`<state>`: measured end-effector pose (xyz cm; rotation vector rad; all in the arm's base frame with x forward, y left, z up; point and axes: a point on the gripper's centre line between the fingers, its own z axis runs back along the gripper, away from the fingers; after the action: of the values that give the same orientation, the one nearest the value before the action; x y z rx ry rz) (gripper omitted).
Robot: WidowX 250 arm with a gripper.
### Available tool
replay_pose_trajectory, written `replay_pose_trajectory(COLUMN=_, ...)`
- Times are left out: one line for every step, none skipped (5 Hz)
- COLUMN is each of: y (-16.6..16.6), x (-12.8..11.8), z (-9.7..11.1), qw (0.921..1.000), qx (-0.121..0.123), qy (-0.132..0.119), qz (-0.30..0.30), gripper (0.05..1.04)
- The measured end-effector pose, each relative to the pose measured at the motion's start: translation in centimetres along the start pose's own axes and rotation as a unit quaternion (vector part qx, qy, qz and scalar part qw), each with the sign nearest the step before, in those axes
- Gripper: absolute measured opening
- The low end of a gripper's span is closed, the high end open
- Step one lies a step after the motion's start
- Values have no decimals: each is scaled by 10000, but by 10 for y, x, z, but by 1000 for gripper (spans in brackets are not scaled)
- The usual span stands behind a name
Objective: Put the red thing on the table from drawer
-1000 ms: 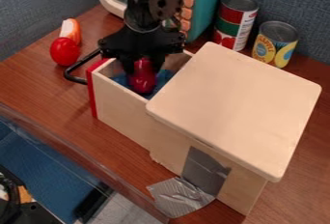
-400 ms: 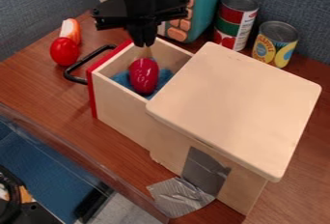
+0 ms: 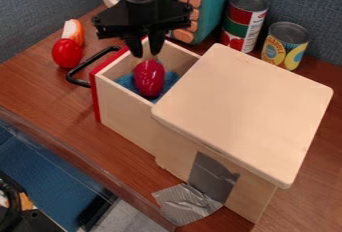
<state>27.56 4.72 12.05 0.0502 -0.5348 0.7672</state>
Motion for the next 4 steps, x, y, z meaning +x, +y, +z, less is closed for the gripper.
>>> replay_pose_trajectory(y=3, x=-8, z=-17, qw=9998, qx=169, qy=138, qz=-22, gripper=770)
replay_pose_trajectory(y=4, x=-16, z=-30, qw=9994, qx=296, qy=188, qz=-68, gripper=1001)
replay_pose_trajectory(y=4, x=-20, z=-38, qw=9990, qx=398, qy=190, qz=-112, gripper=1007)
replay_pose_trajectory(y=5, x=-24, z=-44, qw=9986, qx=472, qy=230, qz=-110, gripper=963)
